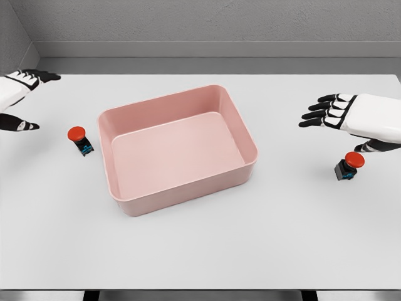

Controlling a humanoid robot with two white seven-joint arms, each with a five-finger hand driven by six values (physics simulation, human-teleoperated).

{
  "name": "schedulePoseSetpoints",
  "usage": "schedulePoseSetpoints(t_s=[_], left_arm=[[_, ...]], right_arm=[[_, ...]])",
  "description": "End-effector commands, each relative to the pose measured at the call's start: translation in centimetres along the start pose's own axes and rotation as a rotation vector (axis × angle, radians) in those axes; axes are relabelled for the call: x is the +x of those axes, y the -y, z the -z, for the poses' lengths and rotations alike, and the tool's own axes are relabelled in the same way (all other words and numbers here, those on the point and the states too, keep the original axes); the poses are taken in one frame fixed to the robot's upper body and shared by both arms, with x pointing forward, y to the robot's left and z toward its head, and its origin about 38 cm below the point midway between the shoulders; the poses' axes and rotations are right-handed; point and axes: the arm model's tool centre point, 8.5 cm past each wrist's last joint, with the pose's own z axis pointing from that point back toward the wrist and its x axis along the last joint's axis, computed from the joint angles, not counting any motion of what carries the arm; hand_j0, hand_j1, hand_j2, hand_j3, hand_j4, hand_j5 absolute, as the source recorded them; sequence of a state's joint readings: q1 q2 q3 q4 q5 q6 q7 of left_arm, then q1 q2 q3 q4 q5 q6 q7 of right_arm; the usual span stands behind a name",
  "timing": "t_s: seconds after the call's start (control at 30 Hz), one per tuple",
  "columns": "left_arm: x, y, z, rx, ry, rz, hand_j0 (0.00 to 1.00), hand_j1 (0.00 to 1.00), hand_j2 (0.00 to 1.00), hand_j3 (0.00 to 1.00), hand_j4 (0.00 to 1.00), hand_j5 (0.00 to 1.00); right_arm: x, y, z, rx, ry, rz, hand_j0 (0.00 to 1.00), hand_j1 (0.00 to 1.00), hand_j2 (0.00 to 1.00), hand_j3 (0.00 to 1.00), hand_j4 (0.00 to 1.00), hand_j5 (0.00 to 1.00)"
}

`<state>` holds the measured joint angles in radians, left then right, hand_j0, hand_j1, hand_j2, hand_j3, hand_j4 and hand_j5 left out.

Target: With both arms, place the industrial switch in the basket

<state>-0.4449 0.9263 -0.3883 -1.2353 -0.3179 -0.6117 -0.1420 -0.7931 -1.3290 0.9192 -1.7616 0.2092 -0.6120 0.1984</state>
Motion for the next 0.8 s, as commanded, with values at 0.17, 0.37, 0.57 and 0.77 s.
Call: schedulePoseSetpoints(t_s=[0.17, 0.37, 0.57, 0.77], left_arm=[[0.4, 0.5, 0.3, -0.015, 0.014, -0.007, 1.00, 1.00, 1.00, 1.00, 1.00, 1.00], [1.0, 2.2, 0.8, -0.069, 0.032, -0.020, 1.00, 1.00, 1.00, 1.00, 1.00, 1.00], [1.3, 3.1, 1.1, -0.091, 0.042, -0.028, 1.00, 1.00, 1.00, 1.00, 1.00, 1.00], [1.5, 3.6, 1.1, -0.102, 0.047, -0.033, 0.91, 0.91, 0.91, 0.91, 0.91, 0.91]], right_arm=[[-0.3, -0.2, -0.5, 0.018, -0.017, -0.004, 1.00, 1.00, 1.00, 1.00, 1.00, 1.00], [-1.4, -3.5, -1.5, 0.013, -0.051, 0.201, 1.00, 1.00, 1.00, 1.00, 1.00, 1.00], [-2.8, -5.7, -3.1, -0.005, -0.116, 0.361, 1.00, 1.00, 1.00, 1.00, 1.00, 1.00], [-2.1, -6.9, -1.8, 0.004, -0.079, 0.398, 1.00, 1.00, 1.00, 1.00, 1.00, 1.00]])
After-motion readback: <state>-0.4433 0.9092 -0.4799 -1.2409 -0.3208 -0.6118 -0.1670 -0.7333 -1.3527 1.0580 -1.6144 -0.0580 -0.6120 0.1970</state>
